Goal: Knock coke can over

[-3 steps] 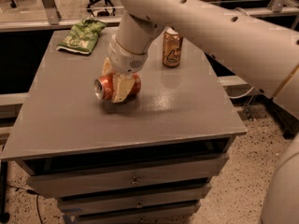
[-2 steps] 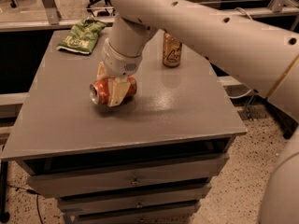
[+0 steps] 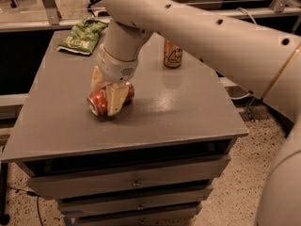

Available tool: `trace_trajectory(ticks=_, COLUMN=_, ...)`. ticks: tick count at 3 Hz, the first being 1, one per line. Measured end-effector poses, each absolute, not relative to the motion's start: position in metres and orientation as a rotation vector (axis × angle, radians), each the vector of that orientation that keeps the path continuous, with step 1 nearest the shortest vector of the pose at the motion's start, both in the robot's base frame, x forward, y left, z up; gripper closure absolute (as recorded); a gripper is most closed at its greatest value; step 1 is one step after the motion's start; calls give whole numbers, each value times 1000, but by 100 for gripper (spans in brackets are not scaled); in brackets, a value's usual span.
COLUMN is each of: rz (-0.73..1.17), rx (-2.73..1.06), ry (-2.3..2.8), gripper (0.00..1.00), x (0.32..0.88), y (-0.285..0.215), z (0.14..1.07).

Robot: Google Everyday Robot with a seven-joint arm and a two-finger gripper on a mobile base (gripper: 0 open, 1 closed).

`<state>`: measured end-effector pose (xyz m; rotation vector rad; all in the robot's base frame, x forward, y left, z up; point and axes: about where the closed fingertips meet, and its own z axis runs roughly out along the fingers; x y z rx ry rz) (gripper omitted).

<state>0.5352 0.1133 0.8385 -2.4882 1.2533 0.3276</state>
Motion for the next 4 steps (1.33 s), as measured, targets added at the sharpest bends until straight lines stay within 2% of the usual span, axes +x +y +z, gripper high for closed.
trace_trajectory(ticks=1, rz=332, rx=-2533, ry=1219, gripper=0, x=531, y=114, z=835)
trace_trajectory(ticks=4, rz=295, rx=-2652, ry=1146, gripper=0, x=527, y=96, z=836)
